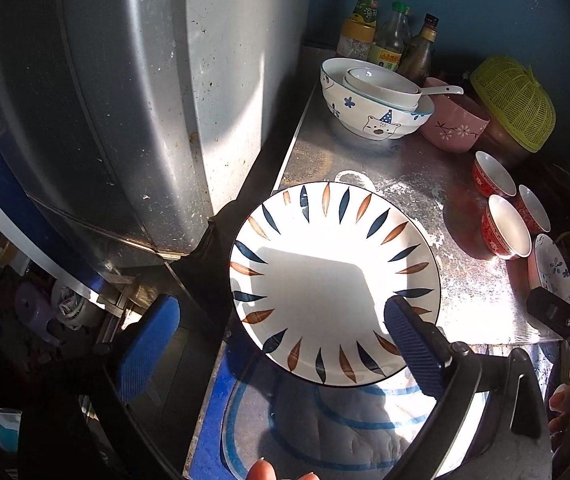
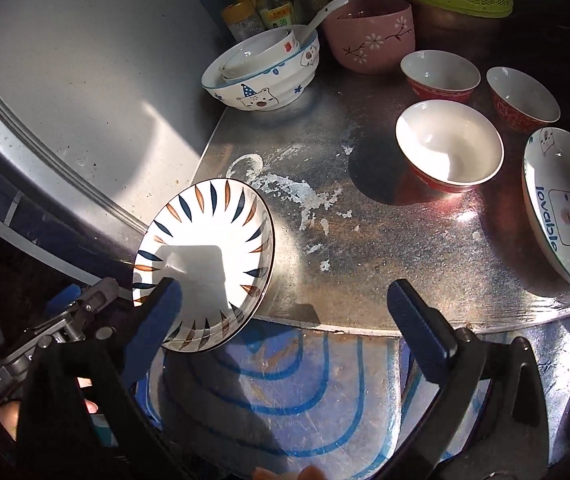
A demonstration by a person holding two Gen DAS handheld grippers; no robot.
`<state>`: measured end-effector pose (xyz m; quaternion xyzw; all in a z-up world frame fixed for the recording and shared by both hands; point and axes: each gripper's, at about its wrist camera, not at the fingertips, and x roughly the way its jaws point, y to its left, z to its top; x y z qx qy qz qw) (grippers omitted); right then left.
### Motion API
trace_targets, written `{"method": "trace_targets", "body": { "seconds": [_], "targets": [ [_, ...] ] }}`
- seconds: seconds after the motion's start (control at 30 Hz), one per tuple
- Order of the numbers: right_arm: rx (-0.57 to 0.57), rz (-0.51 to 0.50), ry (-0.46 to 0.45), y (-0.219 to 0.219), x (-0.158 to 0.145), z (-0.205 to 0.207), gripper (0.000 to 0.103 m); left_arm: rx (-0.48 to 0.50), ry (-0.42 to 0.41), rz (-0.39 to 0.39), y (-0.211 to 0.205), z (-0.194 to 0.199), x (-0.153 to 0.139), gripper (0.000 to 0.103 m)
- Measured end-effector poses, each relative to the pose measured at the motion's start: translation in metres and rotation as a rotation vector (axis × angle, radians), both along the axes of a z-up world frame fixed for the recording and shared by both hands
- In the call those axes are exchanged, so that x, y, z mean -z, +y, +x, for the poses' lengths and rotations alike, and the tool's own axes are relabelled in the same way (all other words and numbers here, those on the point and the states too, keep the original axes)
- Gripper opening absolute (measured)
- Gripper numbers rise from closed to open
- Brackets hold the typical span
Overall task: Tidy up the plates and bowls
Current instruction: 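Lower the spiked plate onto the counter and open both grippers, then move both grippers back to the white 'lovable' bear plate by the sink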
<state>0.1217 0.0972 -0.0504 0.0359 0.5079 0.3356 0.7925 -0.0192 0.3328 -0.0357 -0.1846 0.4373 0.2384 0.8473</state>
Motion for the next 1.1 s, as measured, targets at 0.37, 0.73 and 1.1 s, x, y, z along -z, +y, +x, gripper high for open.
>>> {"method": "trace_targets", "body": {
  "seconds": [0.37, 0.73, 1.1],
  "targets": [
    [0.083, 0.015, -0.037, -0.064, -0.026, -0.023, 0.103, 0.093, -0.050, 0.011, -0.053, 0.006, -0.032, 0.103],
    [0.202, 0.020, -0.043, -0.136, -0.035, -0.032, 0.103, 0.220, -0.071, 0.025, -0.115, 0.026, -0.046, 0.103],
    [0.313, 0.034, -0.048, -0.192, -0.040, -0.036, 0.103, 0.345, -0.089, 0.030, -0.171, 0.048, -0.058, 0.103]
  ]
}}
